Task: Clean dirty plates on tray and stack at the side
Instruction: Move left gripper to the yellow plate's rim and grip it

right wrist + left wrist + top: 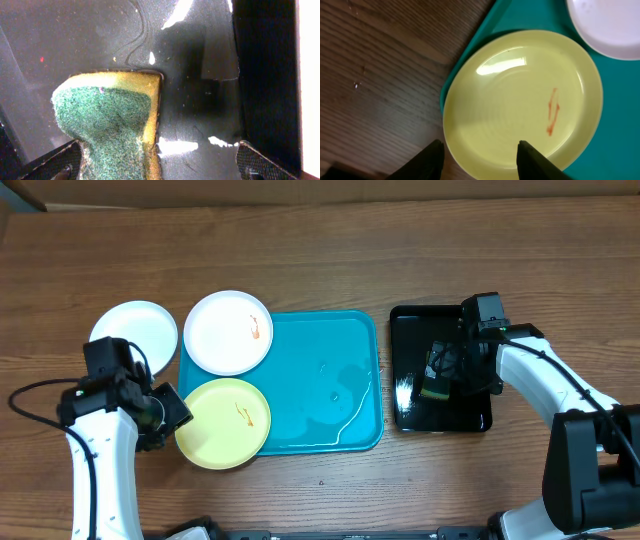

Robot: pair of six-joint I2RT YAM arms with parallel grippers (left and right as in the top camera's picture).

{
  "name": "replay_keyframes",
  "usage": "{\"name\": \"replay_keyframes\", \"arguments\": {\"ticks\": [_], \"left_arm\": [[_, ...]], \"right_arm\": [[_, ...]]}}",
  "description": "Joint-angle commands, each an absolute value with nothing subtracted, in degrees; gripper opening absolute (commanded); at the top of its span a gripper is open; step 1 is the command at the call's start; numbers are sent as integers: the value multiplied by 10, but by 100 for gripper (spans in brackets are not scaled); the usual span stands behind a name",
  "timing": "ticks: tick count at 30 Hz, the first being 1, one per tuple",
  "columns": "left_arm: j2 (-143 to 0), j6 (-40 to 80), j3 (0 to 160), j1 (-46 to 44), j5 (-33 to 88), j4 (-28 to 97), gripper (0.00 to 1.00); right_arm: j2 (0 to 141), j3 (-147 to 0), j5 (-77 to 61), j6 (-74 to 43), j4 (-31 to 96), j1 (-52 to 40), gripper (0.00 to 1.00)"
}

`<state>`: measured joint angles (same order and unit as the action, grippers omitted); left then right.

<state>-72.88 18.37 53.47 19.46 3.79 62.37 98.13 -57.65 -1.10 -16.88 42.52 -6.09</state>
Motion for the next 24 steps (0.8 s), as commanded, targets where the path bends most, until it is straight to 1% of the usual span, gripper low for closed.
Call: {"name": "replay_keyframes", "arguments": {"ticks": [1, 2, 4, 7, 11, 15, 16, 17, 19, 21, 24], "left_arm": [[-744, 182, 515, 191, 8, 601, 49], [-751, 172, 513, 191, 4, 594, 49], [-771, 158, 509, 191, 4, 579, 39], [-806, 153, 508, 191, 4, 566, 33], [-853, 148, 508, 191, -15, 552, 29], [-890, 148, 508, 191, -15, 541, 30], [-898, 148, 508, 191, -15, 541, 28], [-906, 148, 508, 191, -15, 541, 25], [-919, 148, 508, 191, -14, 542, 12], [-927, 148, 508, 190, 1, 542, 8], [-930, 148, 508, 190, 28, 550, 7]], "right_arm": [[981, -575, -5, -171, 423, -59, 100], [981, -575, -5, -171, 423, -59, 100], [981, -575, -5, -171, 423, -59, 100], [981, -575, -5, -171, 423, -59, 100], [981, -575, -5, -171, 423, -59, 100], [981, -575, -5, -171, 423, -59, 100], [981, -575, -5, -171, 423, -59, 100], [981, -575, -5, -171, 423, -59, 100], [981, -575, -5, -171, 423, -59, 100], [981, -575, -5, -171, 423, -59, 100], [981, -575, -5, -171, 423, -59, 100]]}}
